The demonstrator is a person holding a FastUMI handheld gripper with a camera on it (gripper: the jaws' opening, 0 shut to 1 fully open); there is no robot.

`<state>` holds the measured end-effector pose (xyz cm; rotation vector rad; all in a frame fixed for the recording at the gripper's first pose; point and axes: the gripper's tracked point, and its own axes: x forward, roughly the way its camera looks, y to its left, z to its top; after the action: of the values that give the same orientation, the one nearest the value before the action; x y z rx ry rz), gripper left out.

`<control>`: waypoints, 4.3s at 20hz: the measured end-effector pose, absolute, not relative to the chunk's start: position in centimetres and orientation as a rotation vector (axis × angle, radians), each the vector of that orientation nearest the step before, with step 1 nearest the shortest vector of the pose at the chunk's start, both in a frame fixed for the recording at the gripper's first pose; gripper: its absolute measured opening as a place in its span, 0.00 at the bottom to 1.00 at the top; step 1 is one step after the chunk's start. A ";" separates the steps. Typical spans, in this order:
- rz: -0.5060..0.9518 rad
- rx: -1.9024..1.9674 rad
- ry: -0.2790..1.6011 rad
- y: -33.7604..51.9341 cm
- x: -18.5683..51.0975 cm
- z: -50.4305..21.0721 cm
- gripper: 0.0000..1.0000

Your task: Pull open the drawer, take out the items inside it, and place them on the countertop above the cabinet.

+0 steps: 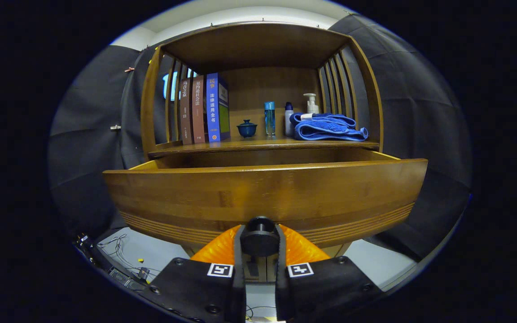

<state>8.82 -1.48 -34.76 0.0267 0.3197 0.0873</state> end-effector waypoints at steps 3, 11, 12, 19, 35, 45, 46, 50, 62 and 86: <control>0.085 0.035 0.326 -1.8 6.6 -35.0 0.30; 0.106 0.012 0.339 -1.9 3.8 -35.6 0.30; 0.109 0.010 0.343 -1.9 3.8 -35.9 0.30; 0.195 -0.065 0.340 -0.6 2.0 -32.7 1.00; 0.278 -0.178 0.678 4.8 16.6 -21.4 0.99; 0.175 -0.050 1.202 3.2 17.9 -34.2 0.99; 0.165 -0.070 1.224 2.5 18.0 -35.0 0.99; 0.122 -0.110 1.291 0.9 17.4 -37.3 0.99; 0.116 -0.098 1.379 -0.2 16.1 -41.3 0.37; 0.078 0.017 1.143 1.0 31.1 -24.6 0.37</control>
<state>31.09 1.03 -24.60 0.0169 1.1428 0.0784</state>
